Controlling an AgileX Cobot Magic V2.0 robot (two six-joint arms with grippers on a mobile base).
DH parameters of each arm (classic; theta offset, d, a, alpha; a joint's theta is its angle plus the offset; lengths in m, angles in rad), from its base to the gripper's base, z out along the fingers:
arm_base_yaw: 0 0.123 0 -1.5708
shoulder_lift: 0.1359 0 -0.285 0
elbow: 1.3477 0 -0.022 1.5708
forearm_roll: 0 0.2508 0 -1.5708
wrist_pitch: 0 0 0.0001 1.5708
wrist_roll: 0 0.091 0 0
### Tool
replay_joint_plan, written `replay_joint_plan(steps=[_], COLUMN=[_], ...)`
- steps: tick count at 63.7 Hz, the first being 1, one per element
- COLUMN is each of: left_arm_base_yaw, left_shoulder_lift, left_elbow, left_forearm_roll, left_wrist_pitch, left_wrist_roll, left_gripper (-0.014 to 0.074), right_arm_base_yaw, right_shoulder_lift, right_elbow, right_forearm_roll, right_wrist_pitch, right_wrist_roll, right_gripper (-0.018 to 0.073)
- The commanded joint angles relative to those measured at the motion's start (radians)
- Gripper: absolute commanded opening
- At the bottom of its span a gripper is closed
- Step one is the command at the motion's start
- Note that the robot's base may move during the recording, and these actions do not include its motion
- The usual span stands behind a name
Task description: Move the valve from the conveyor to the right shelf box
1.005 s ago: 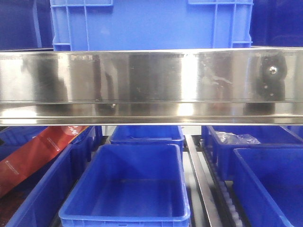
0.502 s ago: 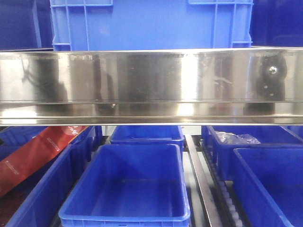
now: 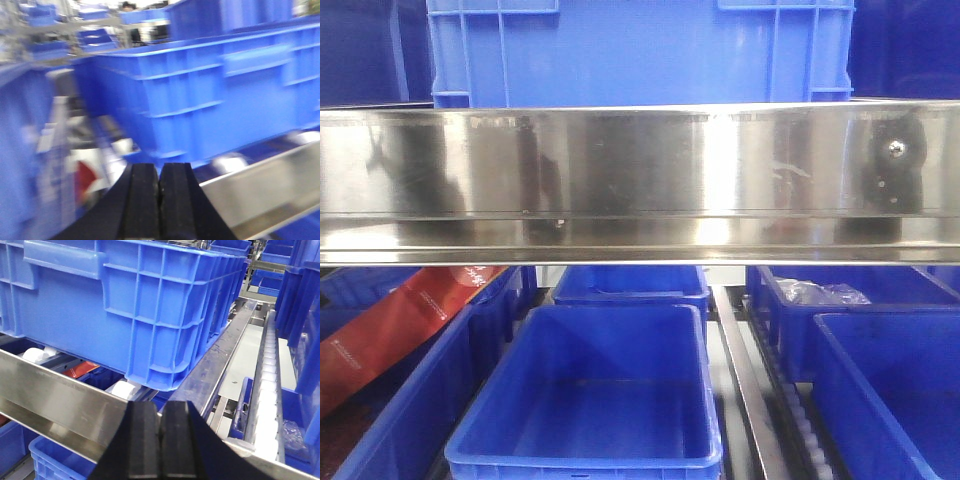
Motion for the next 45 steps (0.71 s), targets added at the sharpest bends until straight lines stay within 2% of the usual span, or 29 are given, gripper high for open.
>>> replay_joint_plan(steps=[1,5,7,17,27,30,33,45], left_arm_base_yaw=[0.057,0.11,0.156,0.259,0.312,0.321,0.327,0.329], left_shoulder_lift=[-0.052,-0.093,-0.139,-0.281,-0.38,-0.38,-0.38,-0.38], left_elbow=[0.026,0.061,0.096,0.212,0.332,0.333,0.333,0.333], left_forearm_roll=[0.022,0.025,0.025,0.025,0.025,0.025,0.025,0.025], left_wrist_pitch=[0.005,0.002,-0.005,-0.009,-0.045,-0.114,-0.061,-0.073], left_wrist_roll=[-0.051,-0.056,-0.069,-0.08,-0.08,-0.08,-0.08,-0.08], left_gripper=[-0.0111,-0.0111,-0.0111,-0.0111,-0.0111,-0.0111,-0.0111,-0.0111], right_arm_base_yaw=[0.0,0.0,0.0,0.0,0.0,0.0,0.0,0.0], right_shoulder_lift=[-0.006,-0.006,-0.006,-0.006,-0.006,-0.006,-0.008,-0.008], right_elbow=[0.003,0.003,0.003,0.003,0.003,0.003,0.003,0.003], right_forearm_roll=[-0.004,-0.004,-0.004,-0.004,-0.004,-0.004,-0.004,-0.004], right_wrist_pitch=[-0.024,-0.024,-0.024,-0.024,-0.024,-0.024,-0.024,-0.03], right_wrist_roll=[-0.003,-0.003,-0.003,-0.003,-0.003,-0.003,-0.003,-0.003], right_gripper=[-0.0162,-0.0162,-0.0162,-0.0162,-0.0162,-0.0162,-0.0162,-0.0162])
